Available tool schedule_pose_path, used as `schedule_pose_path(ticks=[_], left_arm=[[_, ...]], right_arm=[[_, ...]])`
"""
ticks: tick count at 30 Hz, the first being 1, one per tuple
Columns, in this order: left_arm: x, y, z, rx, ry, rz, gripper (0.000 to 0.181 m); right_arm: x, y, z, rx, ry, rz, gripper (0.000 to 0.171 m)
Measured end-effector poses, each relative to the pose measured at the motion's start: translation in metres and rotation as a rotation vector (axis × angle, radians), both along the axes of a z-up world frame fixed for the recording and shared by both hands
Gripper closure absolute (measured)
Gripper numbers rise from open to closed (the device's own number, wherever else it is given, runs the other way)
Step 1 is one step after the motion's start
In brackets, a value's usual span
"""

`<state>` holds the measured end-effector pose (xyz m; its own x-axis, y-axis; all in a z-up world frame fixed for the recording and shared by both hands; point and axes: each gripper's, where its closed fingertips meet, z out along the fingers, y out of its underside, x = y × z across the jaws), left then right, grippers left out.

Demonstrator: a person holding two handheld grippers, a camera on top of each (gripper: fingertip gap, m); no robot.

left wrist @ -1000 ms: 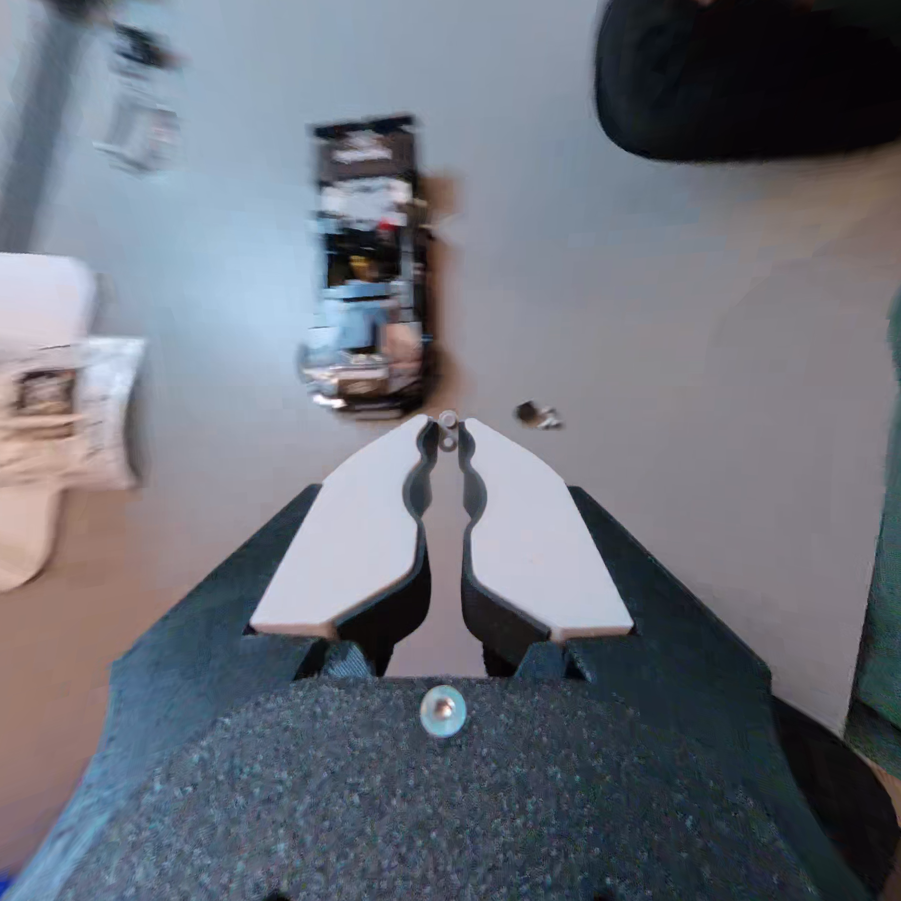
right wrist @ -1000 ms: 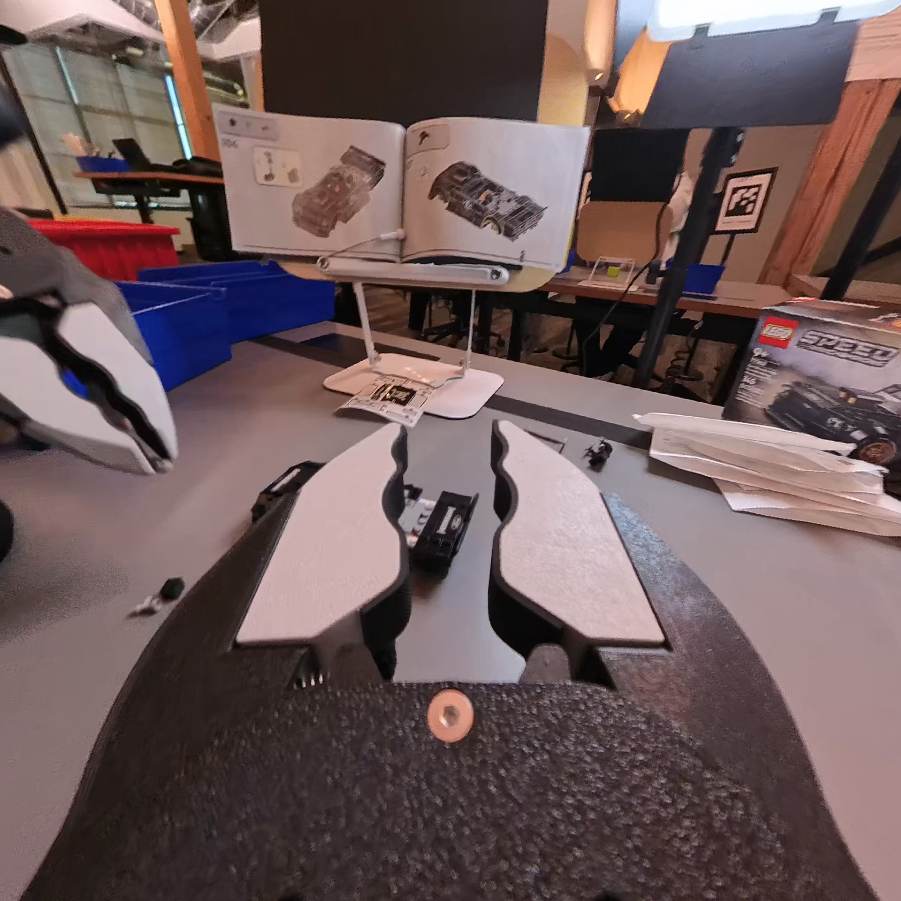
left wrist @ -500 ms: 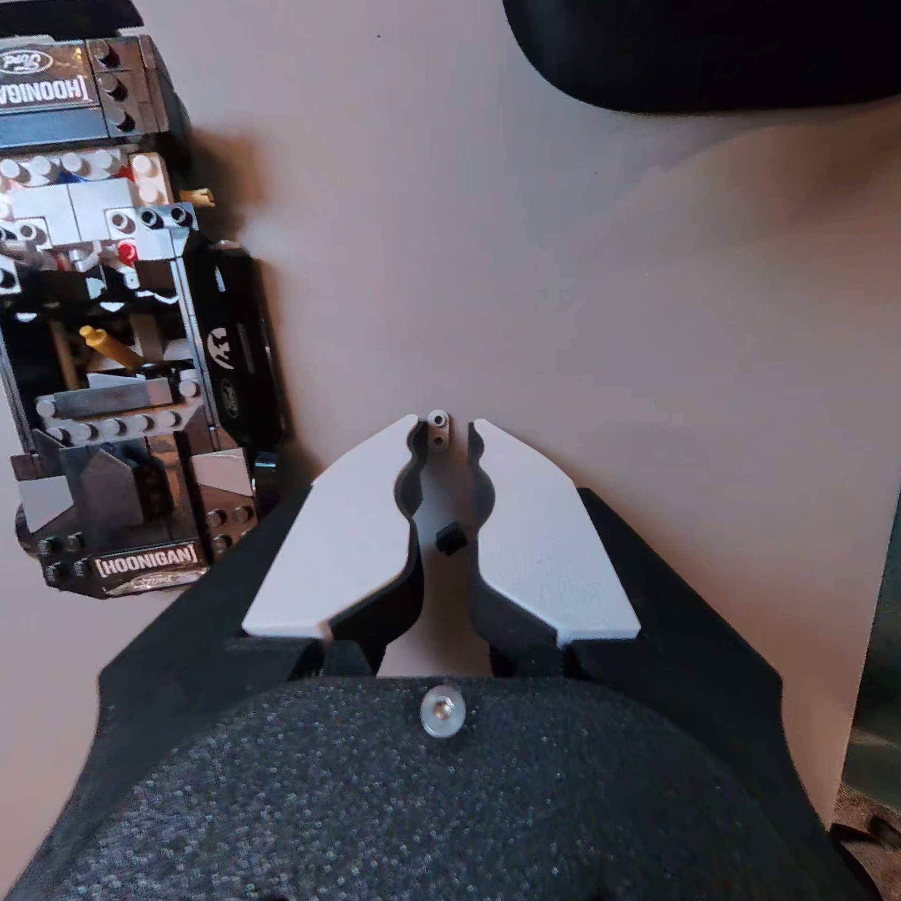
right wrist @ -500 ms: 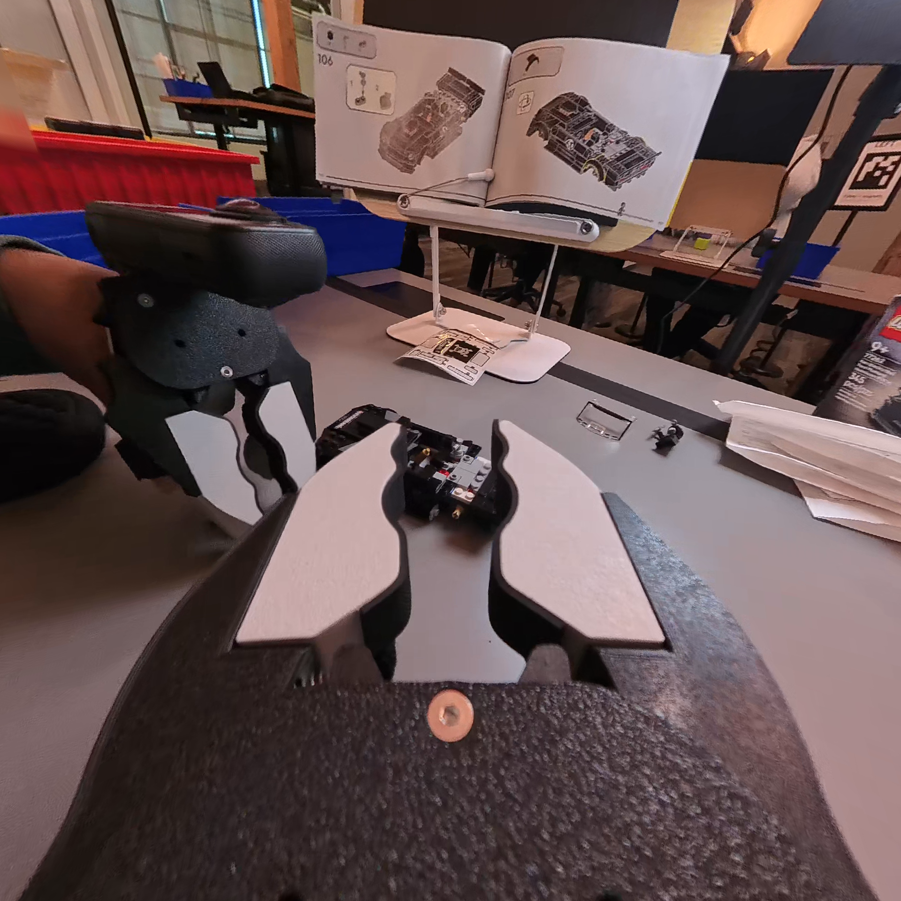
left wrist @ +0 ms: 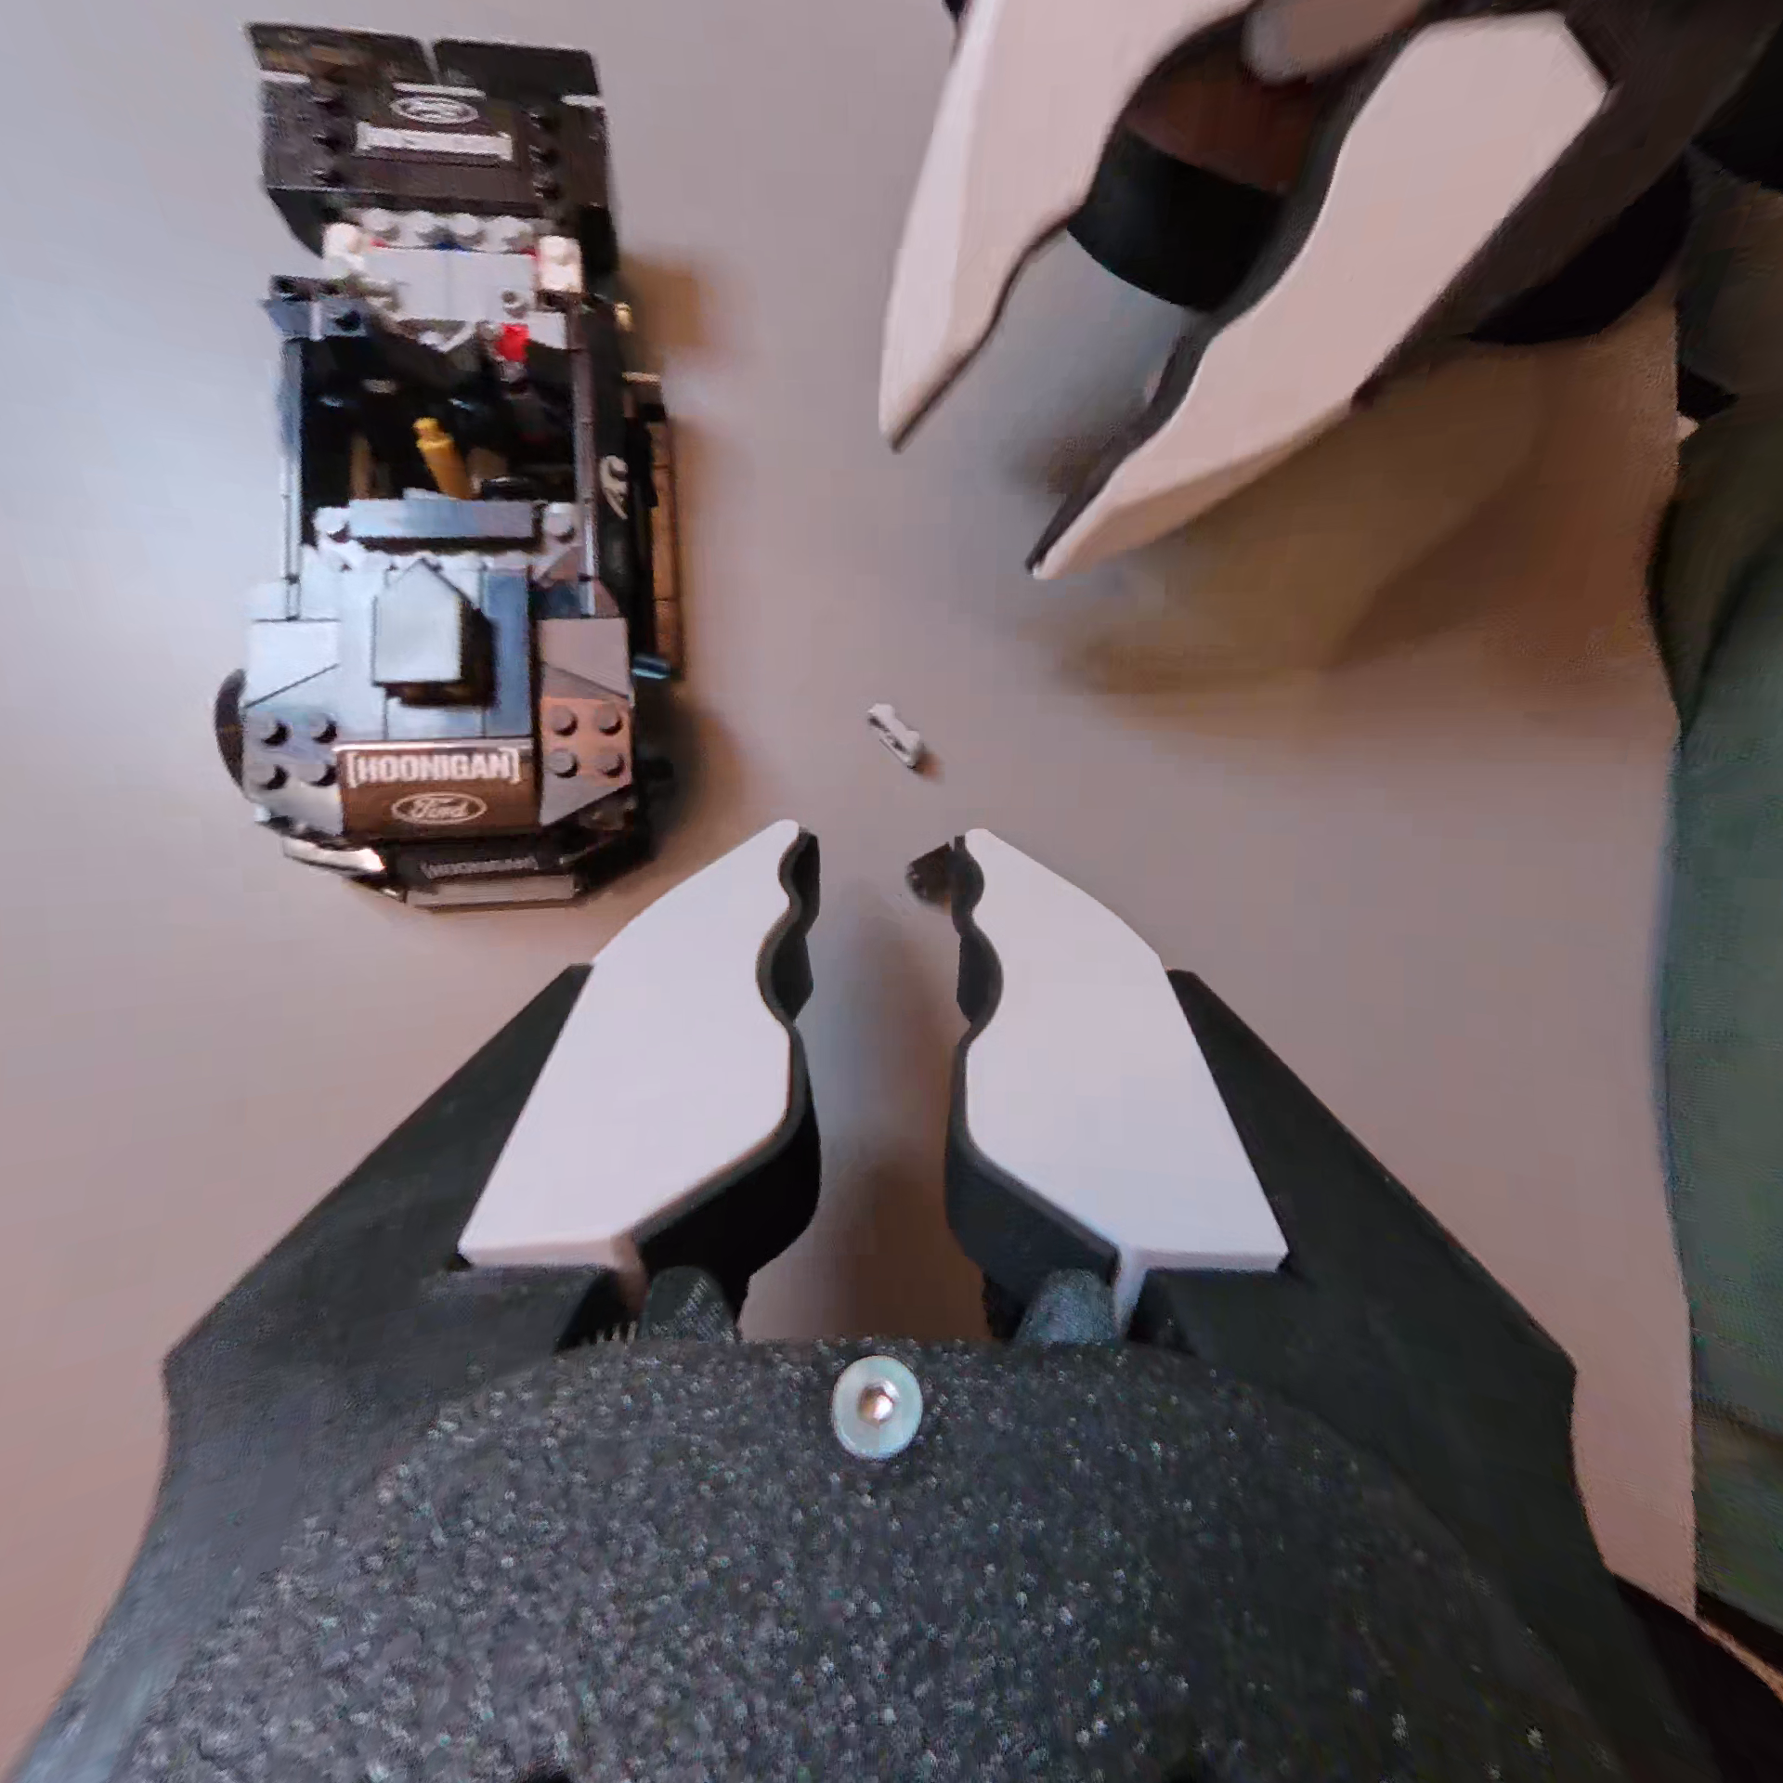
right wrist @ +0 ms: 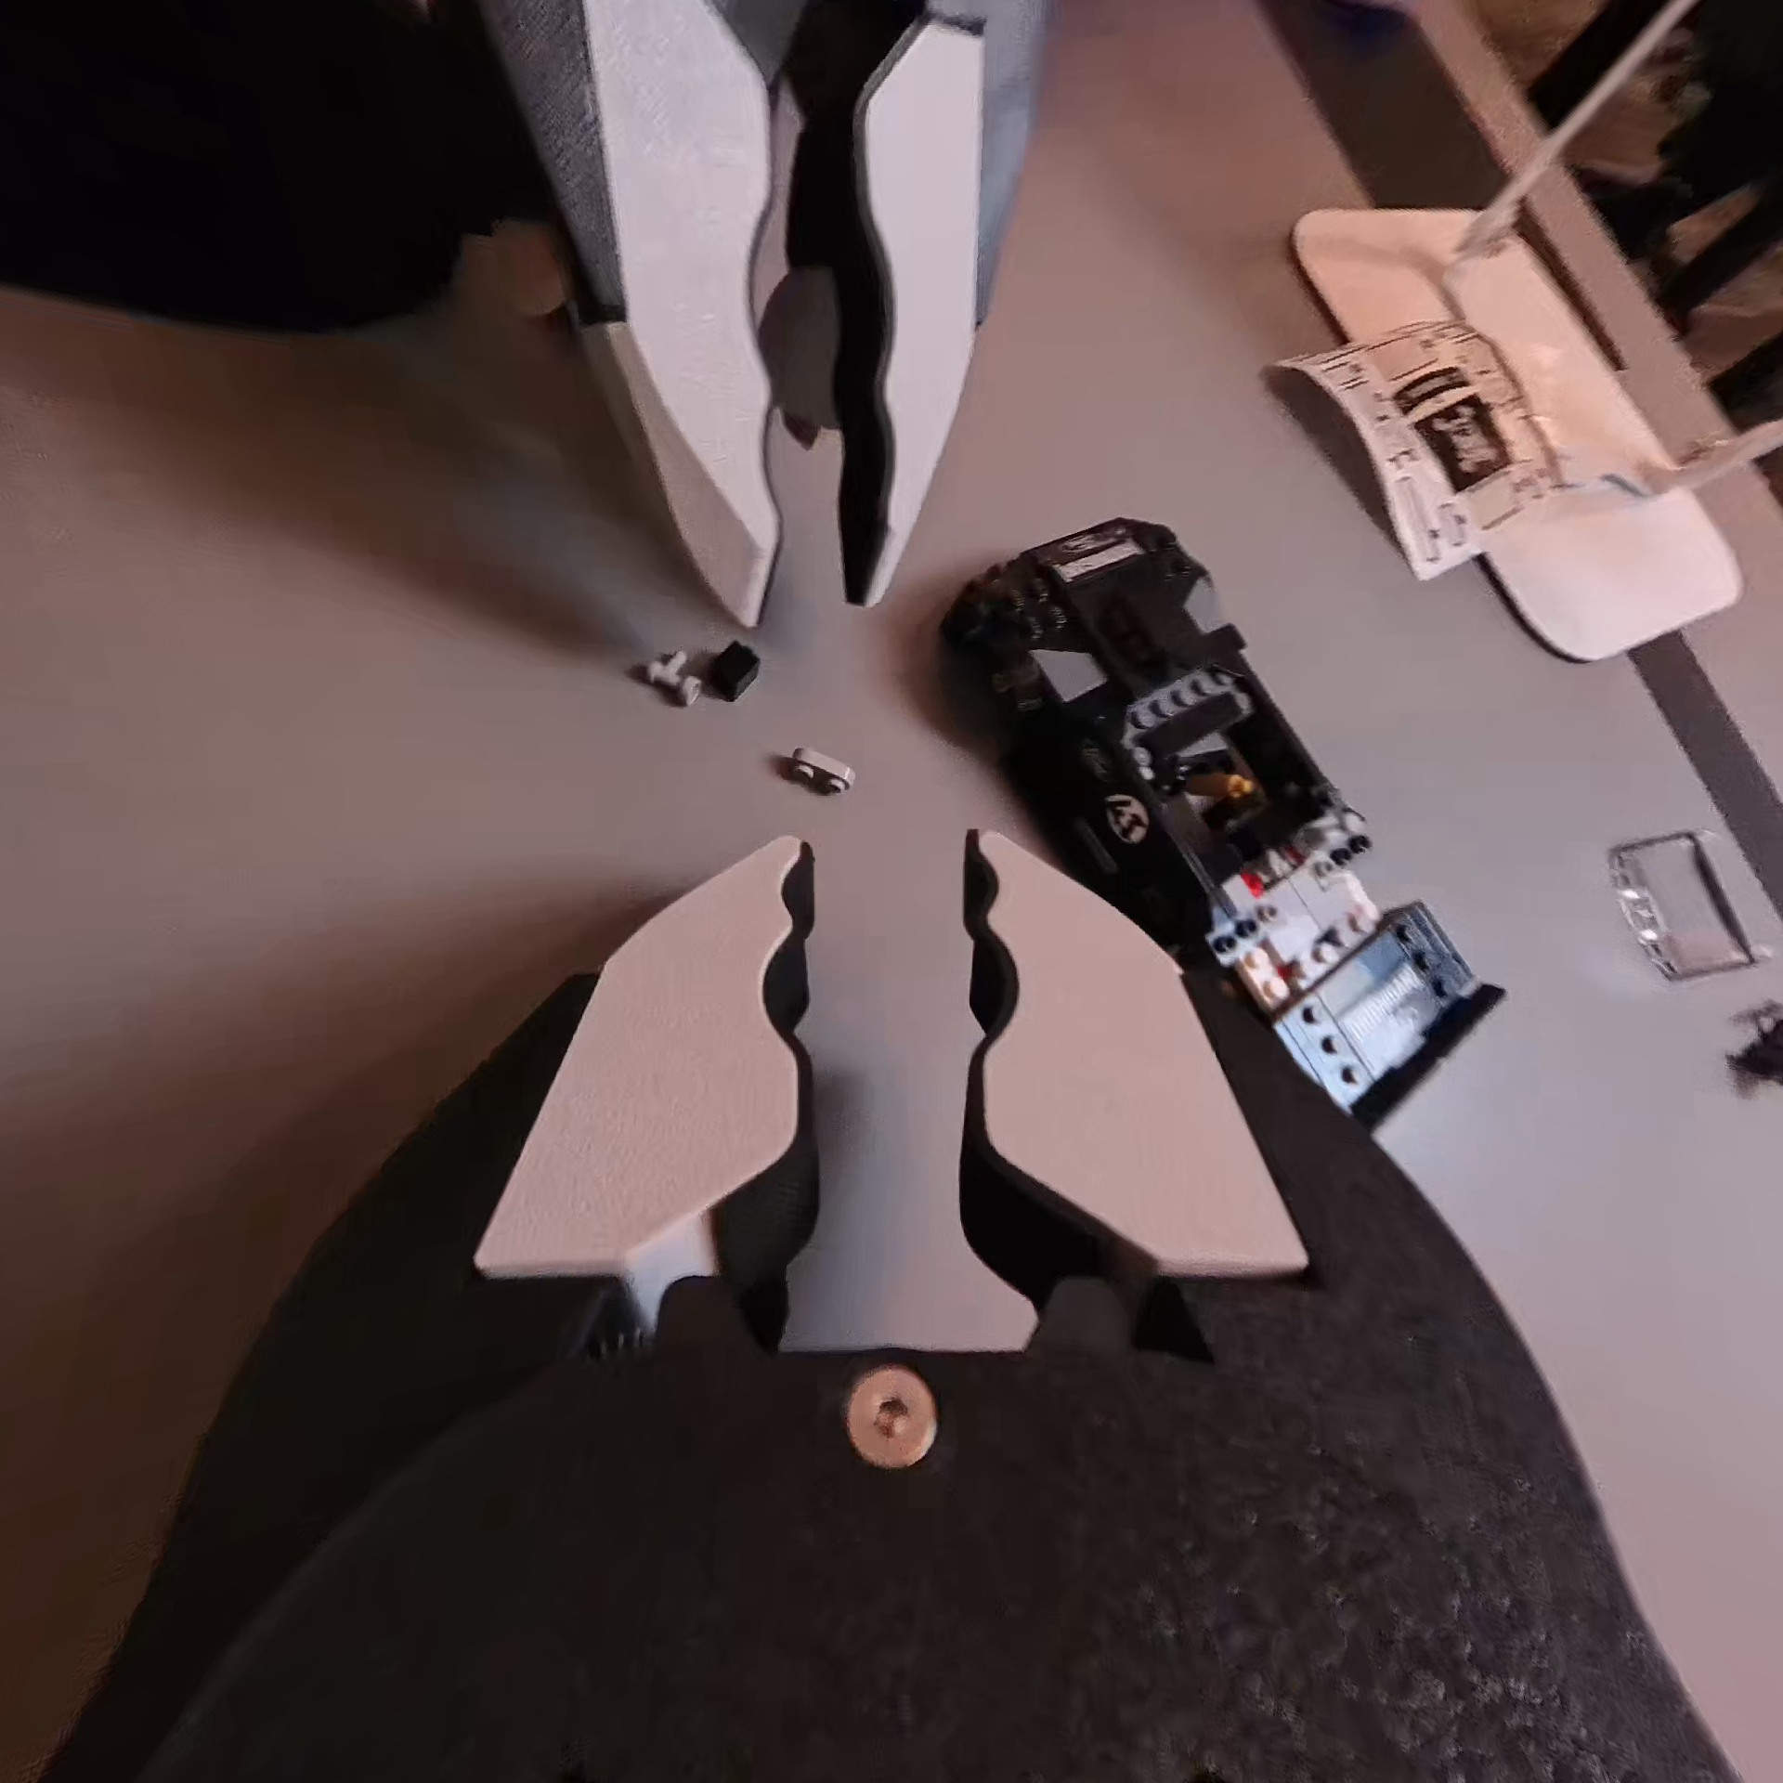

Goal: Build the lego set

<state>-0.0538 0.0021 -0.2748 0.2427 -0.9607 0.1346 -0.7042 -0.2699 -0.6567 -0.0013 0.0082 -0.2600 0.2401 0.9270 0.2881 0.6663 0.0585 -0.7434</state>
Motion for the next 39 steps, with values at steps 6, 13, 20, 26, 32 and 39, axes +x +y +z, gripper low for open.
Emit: schedule_pose_path(ticks=[6,13,20,26,32,39], left_arm=[[0.012,0.006,0.001,0.044,-0.086,0.05,0.165],[0.029,0.009,-0.013,0.001,-0.059,0.092,0.168],[0.025,0.016,-0.015,-0.053,-0.072,0.122,0.173],[0.015,0.021,-0.019,-0.061,-0.05,0.154,0.176],[0.022,0.014,-0.015,-0.052,-0.076,0.107,0.168],[0.025,0.012,-0.022,0.017,0.013,0.066,0.171]], right_arm=[[-0.016,0.002,-0.017,-0.074,-0.067,0.125,0.151],[-0.014,0.016,-0.017,-0.103,-0.019,0.105,0.151],[-0.013,0.015,-0.014,-0.11,0.03,0.109,0.151],[-0.013,0.013,-0.012,-0.109,0.044,0.12,0.151],[-0.013,0.013,-0.013,-0.108,0.038,0.121,0.151],[-0.013,0.013,-0.013,-0.098,0.038,0.113,0.151]])
